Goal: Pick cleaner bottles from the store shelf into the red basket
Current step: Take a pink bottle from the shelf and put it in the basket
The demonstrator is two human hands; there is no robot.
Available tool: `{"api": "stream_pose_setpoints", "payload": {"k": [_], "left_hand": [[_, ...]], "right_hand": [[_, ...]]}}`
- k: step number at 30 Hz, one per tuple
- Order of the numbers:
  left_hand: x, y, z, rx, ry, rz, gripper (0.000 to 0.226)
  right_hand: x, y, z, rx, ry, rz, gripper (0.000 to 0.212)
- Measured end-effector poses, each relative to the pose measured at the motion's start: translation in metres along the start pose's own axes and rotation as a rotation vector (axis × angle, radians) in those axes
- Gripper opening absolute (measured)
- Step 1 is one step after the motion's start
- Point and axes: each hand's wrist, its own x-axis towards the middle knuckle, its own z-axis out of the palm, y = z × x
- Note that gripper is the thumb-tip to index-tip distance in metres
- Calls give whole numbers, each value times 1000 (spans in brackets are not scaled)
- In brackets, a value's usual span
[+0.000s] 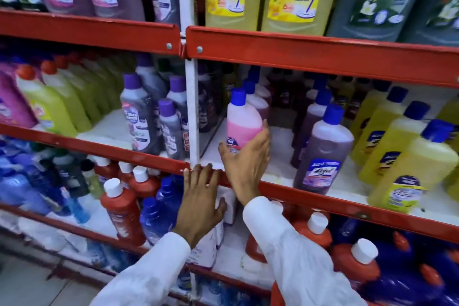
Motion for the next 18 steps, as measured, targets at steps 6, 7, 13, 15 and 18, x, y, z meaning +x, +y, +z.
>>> {"api": "stream_pose_setpoints", "payload": {"k": [6, 7, 13, 15, 18], "left_hand": [[-5, -4, 2, 73, -32, 1, 66], [-5, -5, 2, 84, -39, -4, 67], [4, -1, 3, 60, 3, -18, 59], [6, 3, 5, 38, 22, 8, 56], [7, 7, 9, 9, 53, 32, 52]], "right_hand": [[17, -1, 9, 278, 72, 120, 101], [19, 0, 5, 324, 83, 109, 100], [28, -12, -46, 651, 111, -51, 86], [33, -17, -64, 797, 62, -77, 81], [45, -20, -86, 1257, -215, 46, 82]]}}
